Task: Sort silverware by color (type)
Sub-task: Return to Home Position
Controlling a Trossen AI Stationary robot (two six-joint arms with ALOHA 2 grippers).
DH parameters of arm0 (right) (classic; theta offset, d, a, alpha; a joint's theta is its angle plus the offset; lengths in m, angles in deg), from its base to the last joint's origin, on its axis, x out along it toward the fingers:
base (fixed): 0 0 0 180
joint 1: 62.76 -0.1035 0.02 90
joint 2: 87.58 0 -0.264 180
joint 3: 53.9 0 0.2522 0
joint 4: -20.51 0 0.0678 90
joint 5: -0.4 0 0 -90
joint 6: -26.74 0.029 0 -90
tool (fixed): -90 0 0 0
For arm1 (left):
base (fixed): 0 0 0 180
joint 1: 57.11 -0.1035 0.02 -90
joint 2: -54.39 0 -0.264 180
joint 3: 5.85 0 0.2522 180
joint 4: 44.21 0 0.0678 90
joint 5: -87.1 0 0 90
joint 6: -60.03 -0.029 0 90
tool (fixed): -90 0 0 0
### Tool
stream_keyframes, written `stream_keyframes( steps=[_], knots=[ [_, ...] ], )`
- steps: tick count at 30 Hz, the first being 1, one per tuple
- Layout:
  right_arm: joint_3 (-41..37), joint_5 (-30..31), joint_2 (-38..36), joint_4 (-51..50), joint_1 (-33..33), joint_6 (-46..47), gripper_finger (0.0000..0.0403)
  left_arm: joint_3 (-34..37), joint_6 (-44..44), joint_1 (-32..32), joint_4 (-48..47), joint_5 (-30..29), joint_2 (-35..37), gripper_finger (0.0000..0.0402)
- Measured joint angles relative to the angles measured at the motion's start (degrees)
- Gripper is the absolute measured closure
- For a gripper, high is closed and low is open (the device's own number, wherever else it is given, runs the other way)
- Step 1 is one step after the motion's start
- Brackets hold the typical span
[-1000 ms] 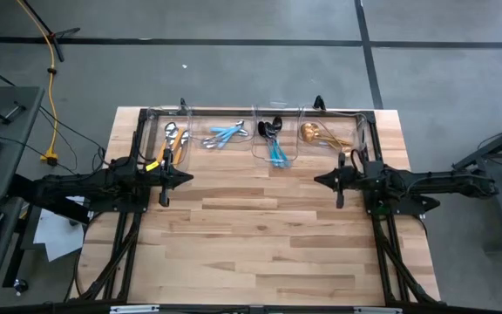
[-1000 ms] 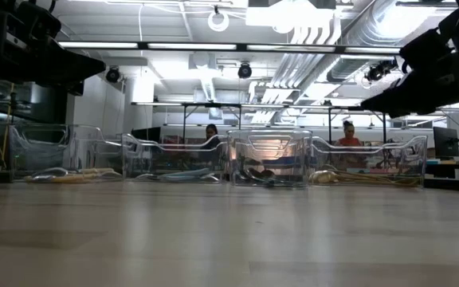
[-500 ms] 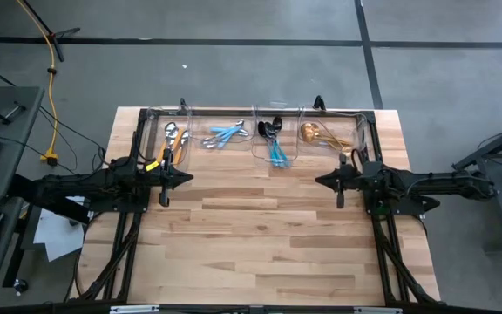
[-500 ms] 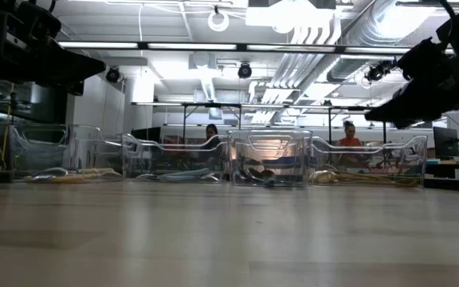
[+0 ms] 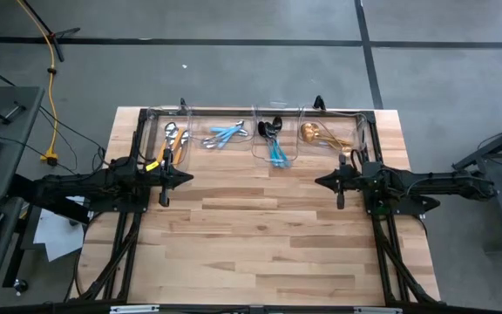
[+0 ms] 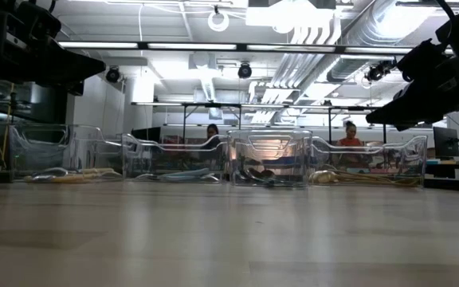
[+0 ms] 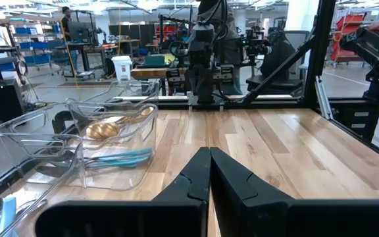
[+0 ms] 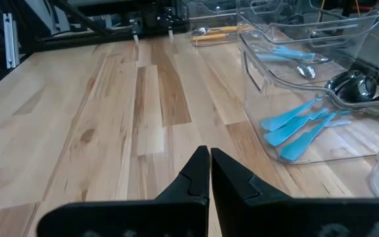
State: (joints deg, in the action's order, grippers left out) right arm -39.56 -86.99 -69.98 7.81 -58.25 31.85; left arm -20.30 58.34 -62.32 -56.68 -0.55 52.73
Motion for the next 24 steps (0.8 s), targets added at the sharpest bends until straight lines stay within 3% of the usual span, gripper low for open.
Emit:
stream_keyframes(
  steps=[7, 20, 24],
  knots=[
    [0.02, -0.07, -2.49, -0.07, -0.06, 0.00, 0.0403, 0.00, 0.00, 0.02, -0.10, 0.00, 0.09, 0.0402],
    [0.04, -0.06, -17.59, 0.04, -0.04, 0.00, 0.0403, -0.04, 0.00, 0.00, -0.18, 0.00, 1.41, 0.0401],
    [0.09, 0.09, -17.60, 1.84, -0.06, 0.00, 0.0403, -0.04, 0.00, 0.00, -0.19, -0.04, 1.43, 0.0402]
  ],
)
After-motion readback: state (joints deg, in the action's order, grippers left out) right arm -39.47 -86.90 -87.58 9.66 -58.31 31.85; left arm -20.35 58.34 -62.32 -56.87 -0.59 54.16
